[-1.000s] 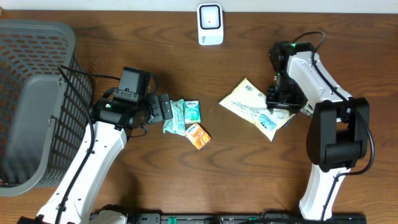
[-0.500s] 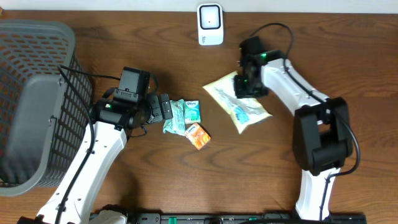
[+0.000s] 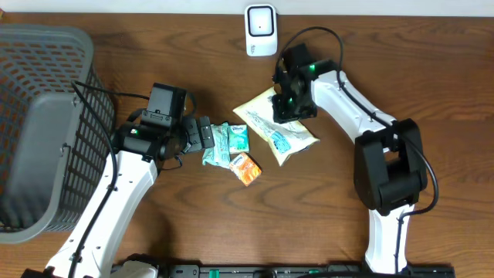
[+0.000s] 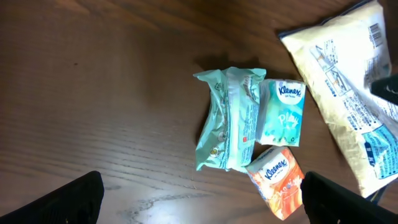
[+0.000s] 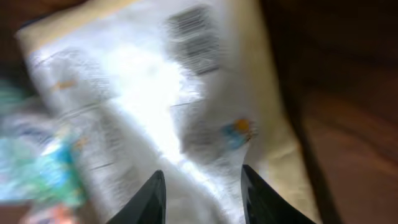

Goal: Scan the item barcode

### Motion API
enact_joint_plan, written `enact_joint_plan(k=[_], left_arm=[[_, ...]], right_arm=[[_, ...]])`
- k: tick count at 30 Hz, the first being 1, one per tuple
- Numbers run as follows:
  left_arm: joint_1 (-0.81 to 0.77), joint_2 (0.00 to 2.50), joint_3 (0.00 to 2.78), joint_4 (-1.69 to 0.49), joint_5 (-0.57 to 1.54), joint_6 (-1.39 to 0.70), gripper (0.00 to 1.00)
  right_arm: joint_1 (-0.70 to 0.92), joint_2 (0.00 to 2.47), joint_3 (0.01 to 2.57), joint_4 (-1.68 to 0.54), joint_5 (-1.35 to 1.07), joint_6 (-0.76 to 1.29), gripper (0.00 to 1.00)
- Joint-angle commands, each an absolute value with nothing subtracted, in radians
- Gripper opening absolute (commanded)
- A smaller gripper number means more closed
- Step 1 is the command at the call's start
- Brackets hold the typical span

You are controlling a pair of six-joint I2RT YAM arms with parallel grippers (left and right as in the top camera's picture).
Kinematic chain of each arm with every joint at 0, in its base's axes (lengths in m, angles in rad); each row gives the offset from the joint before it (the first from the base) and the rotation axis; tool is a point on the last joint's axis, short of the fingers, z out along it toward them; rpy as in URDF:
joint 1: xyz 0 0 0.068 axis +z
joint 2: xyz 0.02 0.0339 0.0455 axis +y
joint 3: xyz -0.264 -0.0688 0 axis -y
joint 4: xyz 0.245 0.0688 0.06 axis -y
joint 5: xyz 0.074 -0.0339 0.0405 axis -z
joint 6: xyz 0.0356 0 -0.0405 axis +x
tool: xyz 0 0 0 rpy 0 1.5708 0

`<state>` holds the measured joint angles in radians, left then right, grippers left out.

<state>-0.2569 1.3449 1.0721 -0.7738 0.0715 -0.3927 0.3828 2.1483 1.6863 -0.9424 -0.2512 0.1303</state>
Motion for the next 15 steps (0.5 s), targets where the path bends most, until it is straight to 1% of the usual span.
enact_joint_plan(k=[1, 4, 12, 15], left_arm=[[-0.252, 1.346, 1.083, -0.774, 0.055, -0.387, 1.00], [-0.252, 1.346, 1.083, -0.774, 0.055, -0.387, 1.00], [-0.252, 1.346, 1.083, -0.774, 0.055, -0.387, 1.00], [-0.252, 1.346, 1.083, -0.774, 0.055, -0.387, 1.00]], right_arm=[[0.389, 2.135, 1.784, -1.013, -0.398, 0.107, 0.29], [0.410, 2.134, 1.794, -1.043, -0.466, 0.108, 0.23], [0.483, 2.134, 1.714, -1.051, -0.481, 0.164, 0.25], [0.501, 2.134, 1.664, -1.061, -0.439, 0.164, 0.25]])
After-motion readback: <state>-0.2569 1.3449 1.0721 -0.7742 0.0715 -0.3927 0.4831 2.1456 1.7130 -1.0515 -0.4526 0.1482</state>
